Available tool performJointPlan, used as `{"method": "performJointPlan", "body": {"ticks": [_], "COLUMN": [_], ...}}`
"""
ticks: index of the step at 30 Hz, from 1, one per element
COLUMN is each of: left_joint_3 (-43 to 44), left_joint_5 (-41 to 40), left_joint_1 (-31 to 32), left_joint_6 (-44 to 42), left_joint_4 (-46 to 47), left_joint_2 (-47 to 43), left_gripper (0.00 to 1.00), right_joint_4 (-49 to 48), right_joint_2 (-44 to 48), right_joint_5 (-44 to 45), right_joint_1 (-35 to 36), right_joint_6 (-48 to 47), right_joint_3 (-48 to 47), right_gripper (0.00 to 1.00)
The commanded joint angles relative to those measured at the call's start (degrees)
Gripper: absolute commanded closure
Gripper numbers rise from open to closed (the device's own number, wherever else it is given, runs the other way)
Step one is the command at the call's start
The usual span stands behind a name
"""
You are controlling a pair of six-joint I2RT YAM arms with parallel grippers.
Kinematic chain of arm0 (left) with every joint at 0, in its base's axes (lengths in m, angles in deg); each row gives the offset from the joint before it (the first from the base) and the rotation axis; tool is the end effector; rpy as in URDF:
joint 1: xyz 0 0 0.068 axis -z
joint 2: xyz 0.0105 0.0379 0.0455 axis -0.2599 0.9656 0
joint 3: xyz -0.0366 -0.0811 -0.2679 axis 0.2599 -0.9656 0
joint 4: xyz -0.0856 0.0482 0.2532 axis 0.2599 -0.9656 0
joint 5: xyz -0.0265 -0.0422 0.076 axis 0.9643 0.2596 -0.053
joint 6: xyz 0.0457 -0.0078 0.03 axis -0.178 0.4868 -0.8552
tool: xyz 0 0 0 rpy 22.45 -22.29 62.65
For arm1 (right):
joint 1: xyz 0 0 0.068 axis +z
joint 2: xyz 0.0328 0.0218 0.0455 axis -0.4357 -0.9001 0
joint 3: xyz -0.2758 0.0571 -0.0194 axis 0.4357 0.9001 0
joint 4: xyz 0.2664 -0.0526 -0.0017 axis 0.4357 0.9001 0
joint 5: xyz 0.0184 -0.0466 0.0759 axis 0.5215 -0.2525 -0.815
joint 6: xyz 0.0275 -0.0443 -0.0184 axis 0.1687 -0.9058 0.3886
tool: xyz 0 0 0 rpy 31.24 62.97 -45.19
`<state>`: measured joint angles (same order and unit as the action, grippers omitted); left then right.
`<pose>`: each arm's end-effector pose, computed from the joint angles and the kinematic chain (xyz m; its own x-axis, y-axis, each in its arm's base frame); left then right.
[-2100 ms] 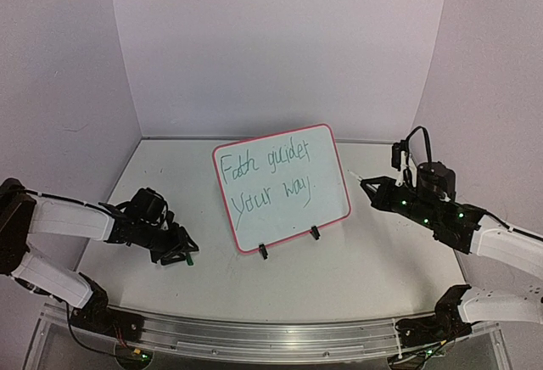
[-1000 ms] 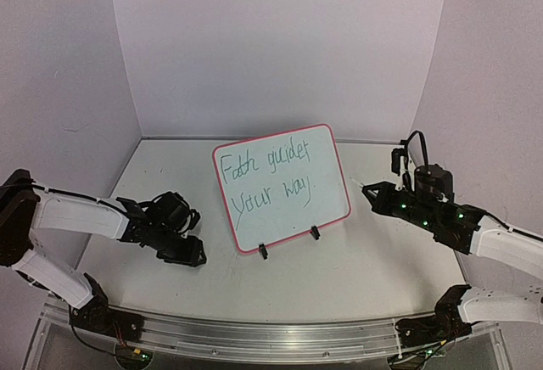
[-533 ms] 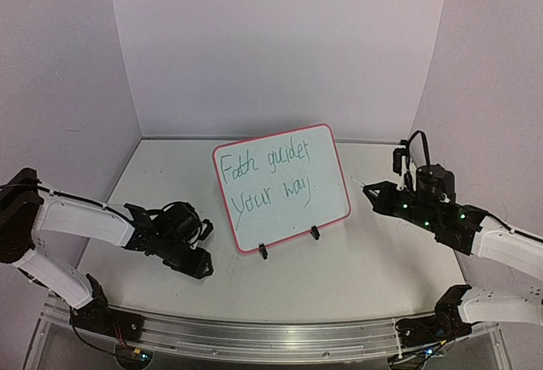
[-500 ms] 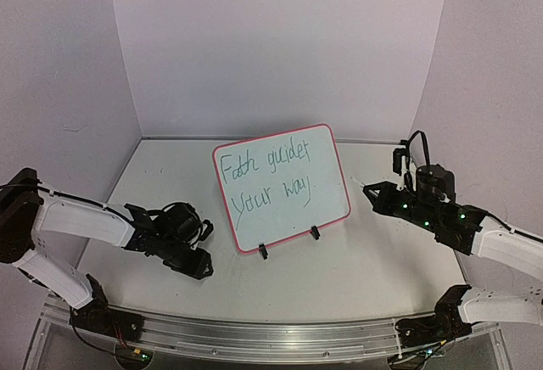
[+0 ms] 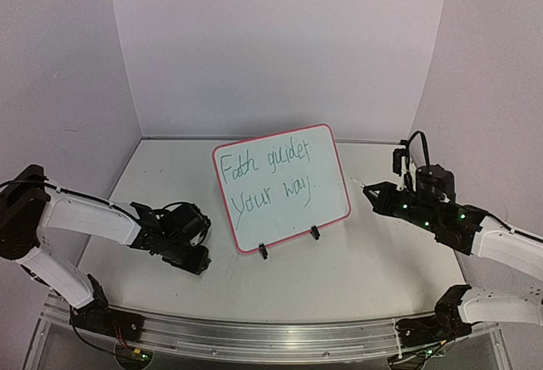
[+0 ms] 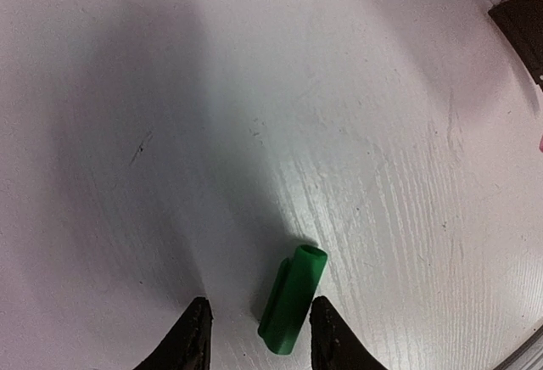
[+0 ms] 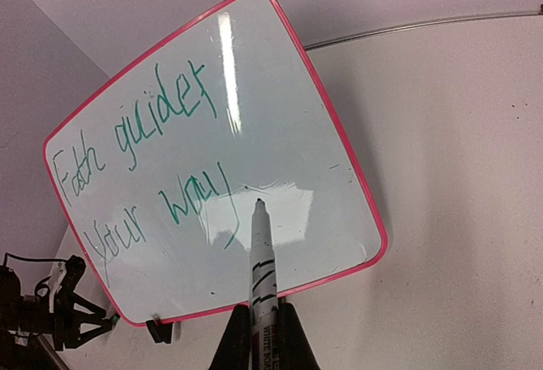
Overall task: Write a sentence on the whiteboard
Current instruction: Pick up the pen cap from the center of the board.
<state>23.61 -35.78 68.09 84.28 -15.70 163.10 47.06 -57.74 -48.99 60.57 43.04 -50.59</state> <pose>0.1560 -0.2021 0.1358 -0.8819 0.3087 -0.3563 0.3735 0.9187 -0.1284 0.1836 0.1282 0.2637 -0.5221 0.2473 -0.8162 -0.3736 0.7941 0.4795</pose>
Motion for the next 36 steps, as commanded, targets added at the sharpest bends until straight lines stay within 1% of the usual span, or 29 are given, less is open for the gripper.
{"method": "performJointPlan", "body": {"ticks": [1,6,12,19,29,32,36], "left_joint_3": [1.16,1.20,1.95,2.55,2.05,2.34,1.27], "left_joint_5": [1.36,1.94,-0.60,-1.59,-2.09,-2.60,-2.54], "left_joint_1": [0.48,1.01,2.10,4.35,5.06,5.61,6.04], "left_joint_6": [-1.87,-2.07,-1.72,-0.37,1.87,2.77,3.45], "left_joint_4": [-0.84,-0.88,-4.00,-5.63,-6.53,-8.22,-7.64], "left_joint_2": [2.90,4.19,5.30,6.10,4.97,4.68,3.59], "left_gripper": [0.63,0.74,0.78,0.79,0.79,0.76,0.76], "right_joint_4": [-0.06,-0.09,0.08,0.23,0.31,0.48,0.61], "right_joint_2": [-0.15,-0.38,-0.10,0.03,0.60,0.91,1.37], "right_joint_5": [0.75,0.66,0.77,0.67,0.74,0.69,1.09], "right_joint_1": [-0.14,-0.11,-0.15,-0.18,-0.20,-0.17,-0.19], "right_joint_6": [0.01,-0.06,0.00,0.04,0.27,0.34,0.41], "right_joint_3": [-0.13,-0.28,-0.43,-0.32,-0.04,0.09,0.41], "right_gripper": [1.00,1.00,1.00,1.00,1.00,1.00,1.00]}}
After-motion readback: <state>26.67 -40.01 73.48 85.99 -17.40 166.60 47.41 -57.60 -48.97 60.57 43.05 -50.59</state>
